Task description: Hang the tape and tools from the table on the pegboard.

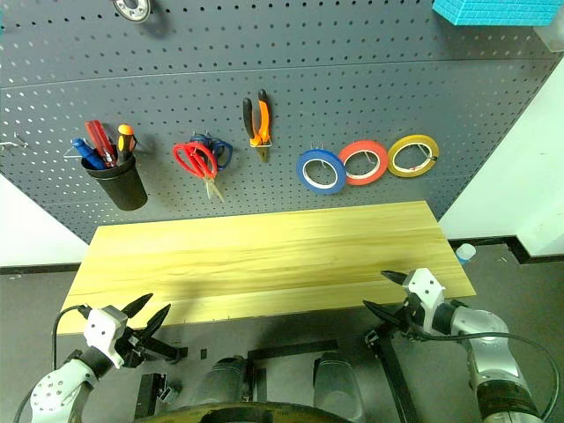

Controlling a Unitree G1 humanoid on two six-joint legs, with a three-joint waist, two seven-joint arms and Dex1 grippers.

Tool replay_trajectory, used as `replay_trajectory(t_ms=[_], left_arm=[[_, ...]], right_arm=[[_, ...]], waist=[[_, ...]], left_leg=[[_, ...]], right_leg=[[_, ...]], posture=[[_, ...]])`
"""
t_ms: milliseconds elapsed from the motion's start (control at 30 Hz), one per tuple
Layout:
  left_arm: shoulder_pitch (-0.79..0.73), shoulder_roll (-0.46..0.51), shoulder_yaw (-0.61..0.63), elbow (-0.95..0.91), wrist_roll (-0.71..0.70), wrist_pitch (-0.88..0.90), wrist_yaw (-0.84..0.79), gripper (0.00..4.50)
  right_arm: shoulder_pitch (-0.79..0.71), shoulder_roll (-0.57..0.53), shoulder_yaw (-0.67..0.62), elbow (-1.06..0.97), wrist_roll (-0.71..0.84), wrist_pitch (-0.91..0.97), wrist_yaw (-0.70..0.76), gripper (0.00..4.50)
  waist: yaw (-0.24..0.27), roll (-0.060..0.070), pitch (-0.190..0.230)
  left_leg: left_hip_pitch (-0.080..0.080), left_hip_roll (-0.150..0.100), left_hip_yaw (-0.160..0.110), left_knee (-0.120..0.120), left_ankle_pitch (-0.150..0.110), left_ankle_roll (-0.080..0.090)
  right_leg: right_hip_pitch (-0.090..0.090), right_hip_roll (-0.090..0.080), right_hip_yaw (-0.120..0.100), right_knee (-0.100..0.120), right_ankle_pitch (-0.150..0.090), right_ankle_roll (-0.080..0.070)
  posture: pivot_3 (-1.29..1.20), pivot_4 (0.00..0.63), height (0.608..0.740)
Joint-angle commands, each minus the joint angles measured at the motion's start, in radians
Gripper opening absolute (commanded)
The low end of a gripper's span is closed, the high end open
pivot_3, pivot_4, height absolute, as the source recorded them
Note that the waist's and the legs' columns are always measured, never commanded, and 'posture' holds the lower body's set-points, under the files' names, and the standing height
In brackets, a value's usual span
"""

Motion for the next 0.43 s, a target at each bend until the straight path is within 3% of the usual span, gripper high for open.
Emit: replay_trajectory(t_ms=[33, 433], left_arm=[[-0.03, 0.001, -0.012, 0.029, 0.01, -0.053, 0.014, 2.5], [-0.125, 0.008, -0.034, 0.237, 0.015, -0.176, 0.026, 2.5]], right_arm=[[-0.02, 0.0, -0.019, -0.046, 0.012, -0.001, -0.02, 4.5], [-0.045, 0.025, 0.0, -0.168, 0.012, 0.083, -0.077, 4.5]], waist=[[0.001, 0.0, -0.005], [0.004, 0.003, -0.022]], left_leg=[[0.0, 0.0, 0.001, 0.0, 0.0, 0.0], [0.001, 0.0, 0.002, 0.0, 0.0, 0.0]], right_leg=[[0.0, 0.0, 0.0, -0.001, 0.0, 0.0], [0.001, 0.0, 0.0, 0.0, 0.0, 0.0]], posture=[[-0.07, 0.025, 0.74], [-0.07, 0.009, 0.74]])
